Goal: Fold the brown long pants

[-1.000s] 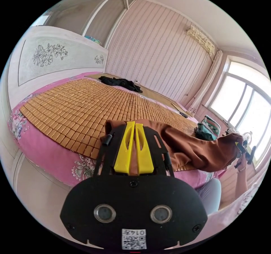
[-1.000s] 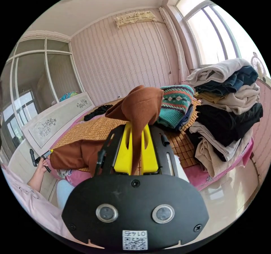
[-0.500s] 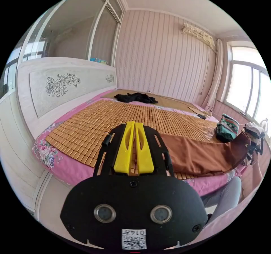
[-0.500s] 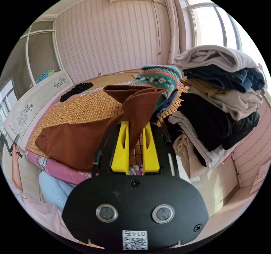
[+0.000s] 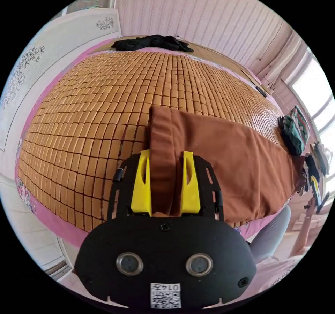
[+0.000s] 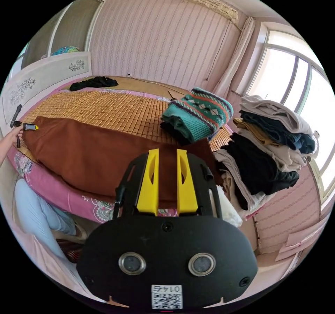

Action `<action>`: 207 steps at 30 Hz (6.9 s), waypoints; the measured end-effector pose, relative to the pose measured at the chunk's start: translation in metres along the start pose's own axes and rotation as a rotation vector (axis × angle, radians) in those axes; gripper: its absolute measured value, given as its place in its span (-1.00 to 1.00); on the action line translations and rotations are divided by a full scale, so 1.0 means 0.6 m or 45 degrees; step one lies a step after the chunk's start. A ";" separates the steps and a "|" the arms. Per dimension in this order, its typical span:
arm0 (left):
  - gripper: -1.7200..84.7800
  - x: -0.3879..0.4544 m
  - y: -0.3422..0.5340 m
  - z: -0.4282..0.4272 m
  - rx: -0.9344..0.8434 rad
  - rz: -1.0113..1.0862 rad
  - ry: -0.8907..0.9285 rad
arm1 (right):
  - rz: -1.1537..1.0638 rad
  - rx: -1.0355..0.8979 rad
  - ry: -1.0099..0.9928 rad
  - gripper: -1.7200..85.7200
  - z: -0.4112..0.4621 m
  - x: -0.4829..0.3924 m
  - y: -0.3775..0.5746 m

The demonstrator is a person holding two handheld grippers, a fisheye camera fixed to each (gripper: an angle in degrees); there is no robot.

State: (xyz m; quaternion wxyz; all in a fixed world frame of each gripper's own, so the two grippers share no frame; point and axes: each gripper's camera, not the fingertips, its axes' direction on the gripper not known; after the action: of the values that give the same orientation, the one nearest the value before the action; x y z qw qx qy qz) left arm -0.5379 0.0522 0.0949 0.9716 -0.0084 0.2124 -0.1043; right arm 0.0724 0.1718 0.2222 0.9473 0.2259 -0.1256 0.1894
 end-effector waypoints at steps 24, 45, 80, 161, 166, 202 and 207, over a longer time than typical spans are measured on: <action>-0.96 -0.057 0.467 -0.230 0.544 0.097 0.219 | -1.138 -0.246 -0.994 -0.60 0.213 -0.574 -0.148; -0.83 -0.293 0.494 -0.330 0.605 -0.305 0.636 | -1.505 -0.810 -1.927 -0.89 0.216 -0.614 0.009; -0.44 -0.410 0.592 -0.376 0.446 -0.693 0.925 | -1.285 -0.214 -0.900 -0.93 0.419 -0.841 -0.024; -0.98 0.242 0.296 0.240 0.118 0.744 0.521 | -0.033 -0.109 -1.221 -0.94 -0.109 0.227 -0.172; -0.97 0.207 0.389 0.254 0.051 0.716 0.610 | 0.265 -0.158 -1.105 -0.95 -0.157 0.306 -0.032; -0.92 0.708 -0.002 0.710 -0.081 0.940 0.372 | -0.019 -0.361 -1.101 -0.70 0.065 0.313 -0.402; -0.98 0.732 -0.018 0.716 -0.073 0.918 0.248 | 0.057 -0.372 -1.130 -0.71 0.081 0.331 -0.413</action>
State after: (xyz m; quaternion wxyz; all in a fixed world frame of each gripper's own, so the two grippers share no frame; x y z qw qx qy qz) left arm 0.0280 -0.0606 0.3061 0.9204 0.0497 0.2960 0.2504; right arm 0.3459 0.0037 0.2342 0.8196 0.1465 -0.5487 0.0751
